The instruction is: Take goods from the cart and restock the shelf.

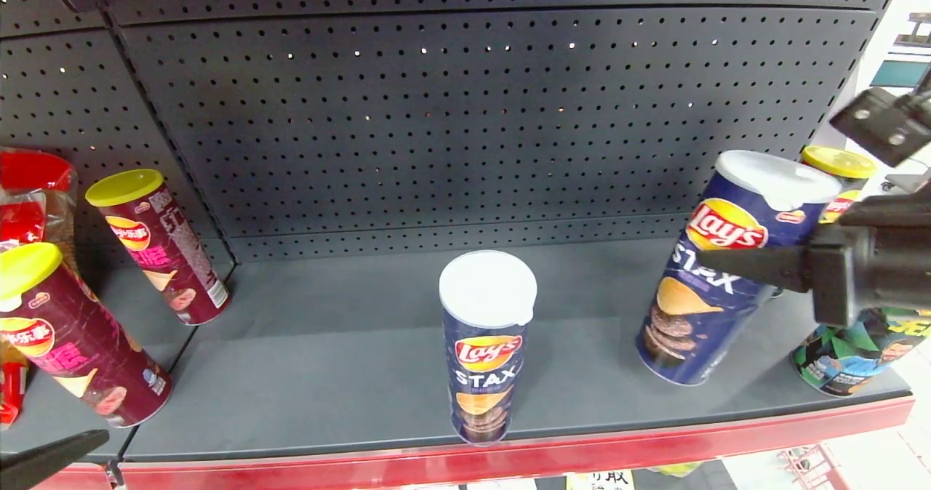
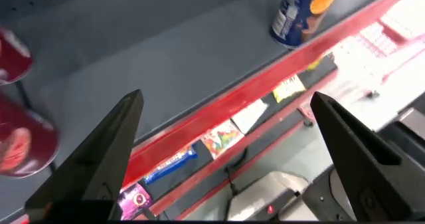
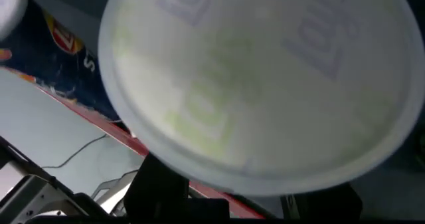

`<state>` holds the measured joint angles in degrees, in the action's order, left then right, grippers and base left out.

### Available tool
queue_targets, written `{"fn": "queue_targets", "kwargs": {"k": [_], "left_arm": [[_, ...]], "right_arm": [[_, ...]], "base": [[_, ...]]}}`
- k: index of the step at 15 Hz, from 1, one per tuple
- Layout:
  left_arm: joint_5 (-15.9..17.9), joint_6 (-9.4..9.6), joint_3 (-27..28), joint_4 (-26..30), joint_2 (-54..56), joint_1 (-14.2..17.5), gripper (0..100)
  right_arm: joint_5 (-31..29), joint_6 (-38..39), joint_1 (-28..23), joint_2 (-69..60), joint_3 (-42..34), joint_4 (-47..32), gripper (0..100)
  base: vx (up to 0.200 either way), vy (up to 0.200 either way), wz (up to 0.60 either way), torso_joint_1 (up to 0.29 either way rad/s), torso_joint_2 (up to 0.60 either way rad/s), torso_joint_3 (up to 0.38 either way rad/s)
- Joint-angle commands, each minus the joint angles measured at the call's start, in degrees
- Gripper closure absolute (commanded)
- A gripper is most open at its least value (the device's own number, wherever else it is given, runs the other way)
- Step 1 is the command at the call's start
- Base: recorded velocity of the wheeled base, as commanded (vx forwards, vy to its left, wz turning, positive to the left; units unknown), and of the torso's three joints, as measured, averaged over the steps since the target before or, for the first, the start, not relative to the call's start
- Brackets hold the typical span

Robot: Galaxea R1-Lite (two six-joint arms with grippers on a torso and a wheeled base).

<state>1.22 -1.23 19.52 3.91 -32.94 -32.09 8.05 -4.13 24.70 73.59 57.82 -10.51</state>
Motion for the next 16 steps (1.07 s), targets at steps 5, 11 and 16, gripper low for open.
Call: {"fn": "queue_targets", "kwargs": {"k": [5,11,16], "left_arm": [[-1.2,0.0,-0.2,1.9,5.6,1.2,0],[-2.2,0.09,0.1,2.5,6.0,1.2,0],[-3.6,0.09,0.3,2.5,6.0,1.2,0]], "right_arm": [[0.0,-0.2,3.2,10.9,5.6,0.1,100],[0.0,-0.9,3.1,13.2,9.9,0.1,100],[5.0,-4.4,5.0,19.2,13.5,4.5,100]], "base": [[0.0,0.0,0.0,0.0,0.0,0.0],[0.0,0.0,0.0,0.0,0.0,0.0],[0.0,0.0,0.0,0.0,0.0,0.0]]}}
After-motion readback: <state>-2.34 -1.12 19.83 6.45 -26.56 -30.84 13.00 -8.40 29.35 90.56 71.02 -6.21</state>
